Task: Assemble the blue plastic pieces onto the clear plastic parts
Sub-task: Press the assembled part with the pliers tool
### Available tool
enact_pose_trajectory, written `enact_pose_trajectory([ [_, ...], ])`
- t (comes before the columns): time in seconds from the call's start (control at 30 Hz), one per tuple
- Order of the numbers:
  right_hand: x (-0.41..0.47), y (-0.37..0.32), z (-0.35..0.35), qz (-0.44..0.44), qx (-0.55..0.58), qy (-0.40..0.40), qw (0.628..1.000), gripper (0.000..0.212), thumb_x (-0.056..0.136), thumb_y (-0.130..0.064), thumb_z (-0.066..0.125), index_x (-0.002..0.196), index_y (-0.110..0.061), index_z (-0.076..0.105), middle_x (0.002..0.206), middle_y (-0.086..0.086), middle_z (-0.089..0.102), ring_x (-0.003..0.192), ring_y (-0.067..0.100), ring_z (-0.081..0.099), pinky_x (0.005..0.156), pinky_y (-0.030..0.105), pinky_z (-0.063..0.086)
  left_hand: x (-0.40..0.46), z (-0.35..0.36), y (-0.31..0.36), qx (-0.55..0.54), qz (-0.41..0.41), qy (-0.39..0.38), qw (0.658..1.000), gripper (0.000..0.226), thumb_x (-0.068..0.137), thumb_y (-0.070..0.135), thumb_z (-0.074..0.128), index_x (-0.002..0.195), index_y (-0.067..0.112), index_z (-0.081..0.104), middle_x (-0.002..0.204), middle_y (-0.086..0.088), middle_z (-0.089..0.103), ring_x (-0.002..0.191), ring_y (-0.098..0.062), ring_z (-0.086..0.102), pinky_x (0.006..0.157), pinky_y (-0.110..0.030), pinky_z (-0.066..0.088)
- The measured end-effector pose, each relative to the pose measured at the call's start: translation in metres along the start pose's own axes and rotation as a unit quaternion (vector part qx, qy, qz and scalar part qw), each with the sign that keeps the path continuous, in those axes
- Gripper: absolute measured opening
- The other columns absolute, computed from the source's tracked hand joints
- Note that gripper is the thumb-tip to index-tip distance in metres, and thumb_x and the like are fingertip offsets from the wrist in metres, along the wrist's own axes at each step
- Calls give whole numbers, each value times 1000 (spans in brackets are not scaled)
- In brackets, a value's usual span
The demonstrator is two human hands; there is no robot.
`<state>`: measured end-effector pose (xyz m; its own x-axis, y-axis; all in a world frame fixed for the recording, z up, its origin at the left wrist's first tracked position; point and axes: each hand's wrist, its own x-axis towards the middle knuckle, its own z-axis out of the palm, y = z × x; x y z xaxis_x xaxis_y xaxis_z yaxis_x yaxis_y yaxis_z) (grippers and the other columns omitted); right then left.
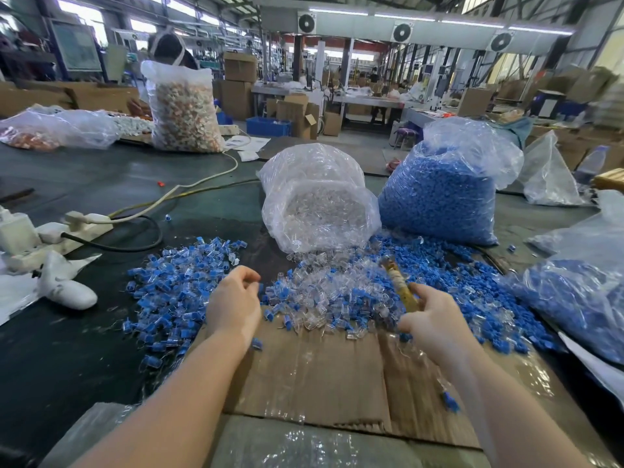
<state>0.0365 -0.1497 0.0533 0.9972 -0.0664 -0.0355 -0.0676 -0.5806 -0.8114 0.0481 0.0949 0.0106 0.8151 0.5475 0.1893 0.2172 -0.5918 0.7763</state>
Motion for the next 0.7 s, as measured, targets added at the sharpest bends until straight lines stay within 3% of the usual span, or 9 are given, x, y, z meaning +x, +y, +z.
enact_pose_trajectory([
  [0.1,21,22,-10,19,-105,58,993,36,77,-6,64,111,-9,56,88,12,63,77,29,60,69,39,51,8,-8,-23,88,8,25,996,24,97,15,44,109,21,64,102,-6,60,80,-25,57,62,-35,47],
  [0.2,33,40,-18,61,-226,75,969,53,81,-31,68,127,-12,51,118,13,58,108,33,52,92,43,44,9,-11,-31,166,16,39,985,30,96,15,46,117,27,63,110,-4,56,100,-25,46,85,-40,40],
  [0.37,40,53,-19,64,-294,74,951,48,85,-44,60,119,-10,53,119,14,56,112,34,49,96,46,41,-5,3,-14,135,82,34,987,25,92,22,53,115,29,61,116,3,53,108,-19,38,94,-34,29],
  [0.5,42,53,-15,83,-348,71,931,52,89,-51,51,126,-15,47,126,16,48,119,36,41,98,46,36,-34,28,5,45,176,-12,983,18,90,19,57,107,23,64,107,7,57,97,-6,37,89,-19,25],
  [0.63,41,51,-13,96,-395,59,912,57,91,-56,42,134,-20,38,133,15,42,126,35,36,100,50,33,-58,52,17,6,210,-67,975,19,90,21,56,108,23,63,105,10,59,94,-1,38,88,-14,31],
  [0.7,37,47,-10,67,-404,91,908,54,91,-53,43,136,-23,37,136,12,40,127,33,34,103,51,30,-65,59,19,0,213,-83,973,19,91,22,56,108,23,62,105,11,58,94,-1,38,90,-16,34],
])
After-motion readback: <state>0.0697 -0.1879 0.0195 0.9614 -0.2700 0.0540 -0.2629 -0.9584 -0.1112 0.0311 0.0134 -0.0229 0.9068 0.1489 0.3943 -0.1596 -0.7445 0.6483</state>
